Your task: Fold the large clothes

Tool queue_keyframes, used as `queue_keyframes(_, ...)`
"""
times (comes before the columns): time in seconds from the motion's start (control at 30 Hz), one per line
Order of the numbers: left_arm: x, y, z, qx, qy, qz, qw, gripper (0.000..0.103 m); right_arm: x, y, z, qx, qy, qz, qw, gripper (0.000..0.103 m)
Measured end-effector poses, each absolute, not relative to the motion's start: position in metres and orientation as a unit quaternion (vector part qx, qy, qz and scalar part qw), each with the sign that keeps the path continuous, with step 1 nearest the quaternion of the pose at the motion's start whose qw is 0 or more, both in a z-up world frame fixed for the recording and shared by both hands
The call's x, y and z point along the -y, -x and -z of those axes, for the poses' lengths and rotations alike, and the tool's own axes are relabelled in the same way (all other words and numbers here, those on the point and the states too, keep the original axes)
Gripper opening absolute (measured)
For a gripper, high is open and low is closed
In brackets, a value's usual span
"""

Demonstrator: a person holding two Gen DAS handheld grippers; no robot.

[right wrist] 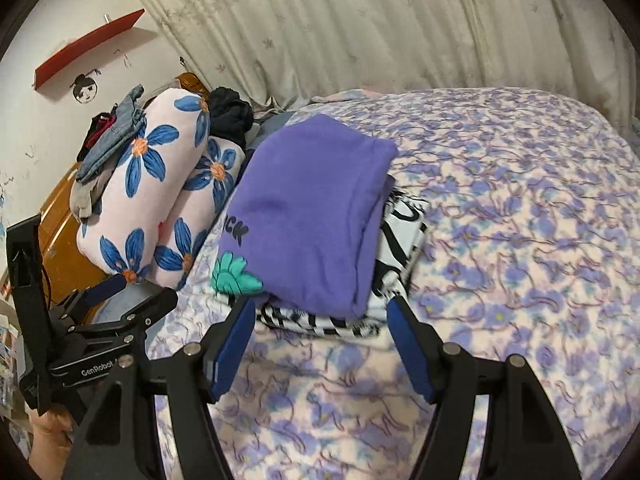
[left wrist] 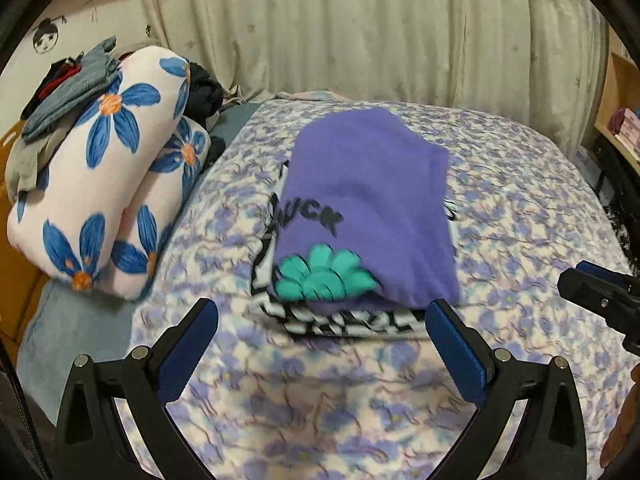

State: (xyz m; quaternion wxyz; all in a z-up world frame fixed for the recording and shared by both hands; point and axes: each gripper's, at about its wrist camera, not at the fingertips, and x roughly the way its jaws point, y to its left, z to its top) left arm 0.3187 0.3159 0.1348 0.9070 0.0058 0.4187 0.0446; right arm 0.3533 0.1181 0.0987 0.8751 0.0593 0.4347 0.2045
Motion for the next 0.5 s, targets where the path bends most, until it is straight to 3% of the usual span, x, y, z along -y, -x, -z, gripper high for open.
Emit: queue_keyframes(0.5, -0.213, -0.139, -0.115, -0.397, -0.026, 0.019, 0.917, 0.103, -0.024, -0.197, -0.084, -0.461, -0.048, -0.227, 0.857, 0.069)
